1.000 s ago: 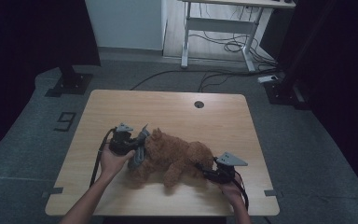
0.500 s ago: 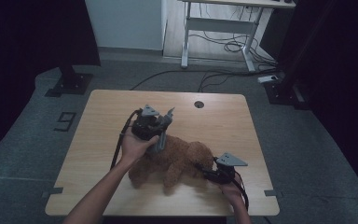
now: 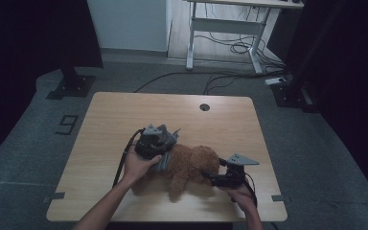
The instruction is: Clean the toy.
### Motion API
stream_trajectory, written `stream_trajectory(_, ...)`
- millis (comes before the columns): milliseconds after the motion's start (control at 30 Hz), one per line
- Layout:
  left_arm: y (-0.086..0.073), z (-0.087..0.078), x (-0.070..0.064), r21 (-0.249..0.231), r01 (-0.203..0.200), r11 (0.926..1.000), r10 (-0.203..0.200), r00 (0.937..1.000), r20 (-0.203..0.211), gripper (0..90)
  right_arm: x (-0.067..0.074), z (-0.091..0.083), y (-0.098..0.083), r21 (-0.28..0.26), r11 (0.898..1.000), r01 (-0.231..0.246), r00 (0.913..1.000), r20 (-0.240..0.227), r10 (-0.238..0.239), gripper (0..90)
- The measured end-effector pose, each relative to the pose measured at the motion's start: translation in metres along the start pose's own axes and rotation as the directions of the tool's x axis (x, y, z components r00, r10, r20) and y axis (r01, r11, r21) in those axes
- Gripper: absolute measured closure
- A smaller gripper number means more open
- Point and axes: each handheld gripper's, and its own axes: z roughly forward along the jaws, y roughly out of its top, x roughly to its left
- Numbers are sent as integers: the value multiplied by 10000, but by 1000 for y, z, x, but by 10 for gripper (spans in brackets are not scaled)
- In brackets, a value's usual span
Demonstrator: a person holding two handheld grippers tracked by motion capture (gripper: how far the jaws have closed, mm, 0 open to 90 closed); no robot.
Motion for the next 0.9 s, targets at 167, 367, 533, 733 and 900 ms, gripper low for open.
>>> stream_trajectory(167,-20,-5,5,-304,456,9985,-436,9970,635,801,-1,-10,14,-314,9968,-740,9972,-138,736,99)
stream_trajectory(367,-37,-13,4,-519,687,9963,-630,9927,1030,802,6,21,18,1579,9856,-603,9979,-144,634,0)
stream_trajectory(533,-47,-19,4,-675,721,9951,-651,9928,1010,802,14,35,18,2125,9763,-416,9991,148,393,63)
stream_trajectory(733,-51,-19,2,-926,603,9939,-536,9959,735,801,23,31,19,1748,9799,962,9951,38,-984,419)
stream_trajectory(900,-38,-20,11,-994,667,9928,-620,9968,498,800,31,36,26,1074,9784,1766,9772,997,-1874,515)
